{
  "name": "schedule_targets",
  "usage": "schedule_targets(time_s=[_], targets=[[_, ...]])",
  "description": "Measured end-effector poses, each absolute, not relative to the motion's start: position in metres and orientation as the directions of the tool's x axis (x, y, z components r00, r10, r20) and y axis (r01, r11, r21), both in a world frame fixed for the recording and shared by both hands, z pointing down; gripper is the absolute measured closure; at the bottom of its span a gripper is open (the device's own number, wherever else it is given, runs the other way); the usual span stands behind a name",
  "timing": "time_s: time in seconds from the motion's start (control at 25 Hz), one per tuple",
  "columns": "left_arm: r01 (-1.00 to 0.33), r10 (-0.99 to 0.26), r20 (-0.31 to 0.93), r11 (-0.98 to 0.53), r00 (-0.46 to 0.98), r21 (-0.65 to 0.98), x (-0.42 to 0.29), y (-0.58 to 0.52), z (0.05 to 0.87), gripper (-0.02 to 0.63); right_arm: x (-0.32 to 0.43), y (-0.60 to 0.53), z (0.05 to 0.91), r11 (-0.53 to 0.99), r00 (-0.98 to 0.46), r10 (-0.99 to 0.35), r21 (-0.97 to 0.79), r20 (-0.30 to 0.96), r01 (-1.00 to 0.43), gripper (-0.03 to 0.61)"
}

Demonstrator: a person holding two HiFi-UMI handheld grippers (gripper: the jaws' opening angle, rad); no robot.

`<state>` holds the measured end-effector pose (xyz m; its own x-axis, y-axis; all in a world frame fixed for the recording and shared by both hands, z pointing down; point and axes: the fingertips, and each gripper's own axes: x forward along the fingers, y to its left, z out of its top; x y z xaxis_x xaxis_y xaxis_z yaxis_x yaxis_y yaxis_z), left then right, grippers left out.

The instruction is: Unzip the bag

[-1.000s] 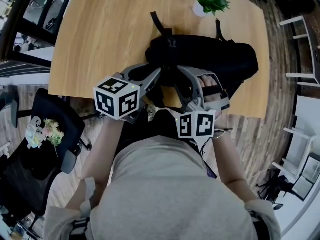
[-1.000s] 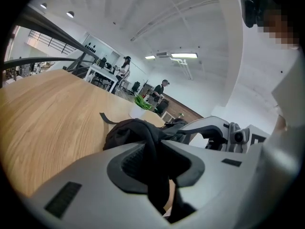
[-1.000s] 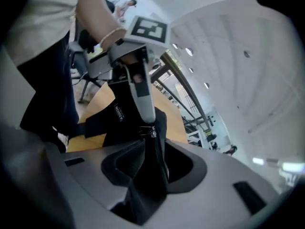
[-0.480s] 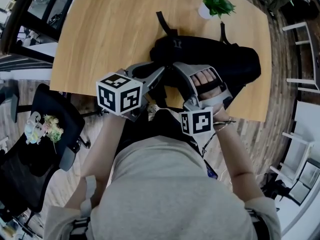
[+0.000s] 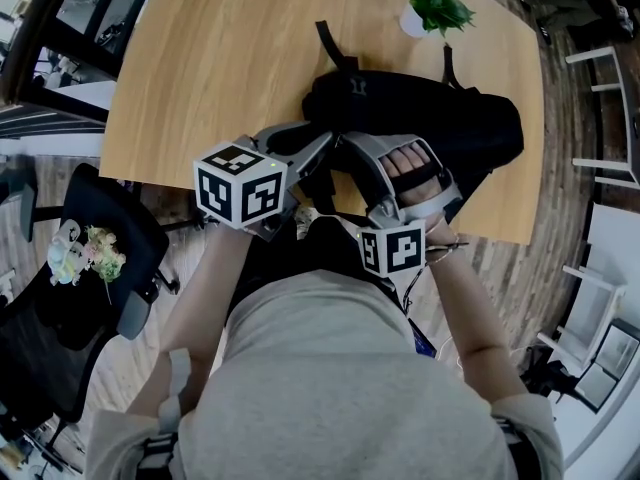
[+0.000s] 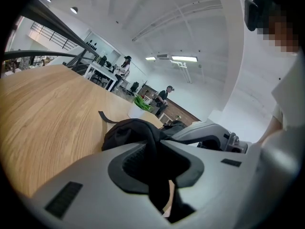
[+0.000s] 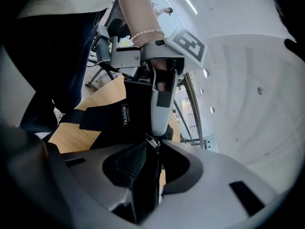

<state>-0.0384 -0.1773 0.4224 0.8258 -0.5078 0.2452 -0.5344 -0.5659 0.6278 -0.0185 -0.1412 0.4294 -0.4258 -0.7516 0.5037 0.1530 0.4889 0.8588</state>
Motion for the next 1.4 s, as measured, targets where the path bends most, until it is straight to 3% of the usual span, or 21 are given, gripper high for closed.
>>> schedule_targets(time_s=[0.32, 0.4, 0.64, 0.84, 1.08, 1.4], targets=[[-0.524, -0.497, 0.241, -0.575, 0.834, 0.628, -0.038, -0.176, 0.424, 0.529, -0.018, -0.140, 0.428, 0.509, -0.431, -0.756, 0.856, 0.493, 0.087, 0.491], [-0.515, -0.485, 0.240, -0.580, 0.841, 0.632, -0.038, -0.176, 0.425, 0.529, -0.018, -0.140, 0.426, 0.501, -0.434, -0.760, 0.862, 0.484, 0.084, 0.537], [-0.501, -0.471, 0.236, -0.585, 0.850, 0.638, -0.038, -0.176, 0.423, 0.529, -0.018, -0.139, 0.423, 0.505, -0.438, -0.762, 0.861, 0.477, 0.059, 0.538], [-0.507, -0.476, 0.237, -0.588, 0.847, 0.630, -0.037, -0.175, 0.422, 0.529, -0.015, -0.139, 0.417, 0.581, -0.447, -0.766, 0.795, 0.463, -0.172, 0.541], [-0.520, -0.487, 0.243, -0.586, 0.839, 0.622, -0.036, -0.174, 0.423, 0.529, -0.011, -0.142, 0.409, 0.638, -0.456, -0.770, 0.556, 0.446, -0.533, 0.543], [-0.541, -0.475, 0.276, -0.623, 0.835, 0.565, -0.030, -0.168, 0.420, 0.529, -0.004, -0.143, 0.405, 0.580, -0.461, -0.794, 0.270, 0.395, -0.768, 0.551]])
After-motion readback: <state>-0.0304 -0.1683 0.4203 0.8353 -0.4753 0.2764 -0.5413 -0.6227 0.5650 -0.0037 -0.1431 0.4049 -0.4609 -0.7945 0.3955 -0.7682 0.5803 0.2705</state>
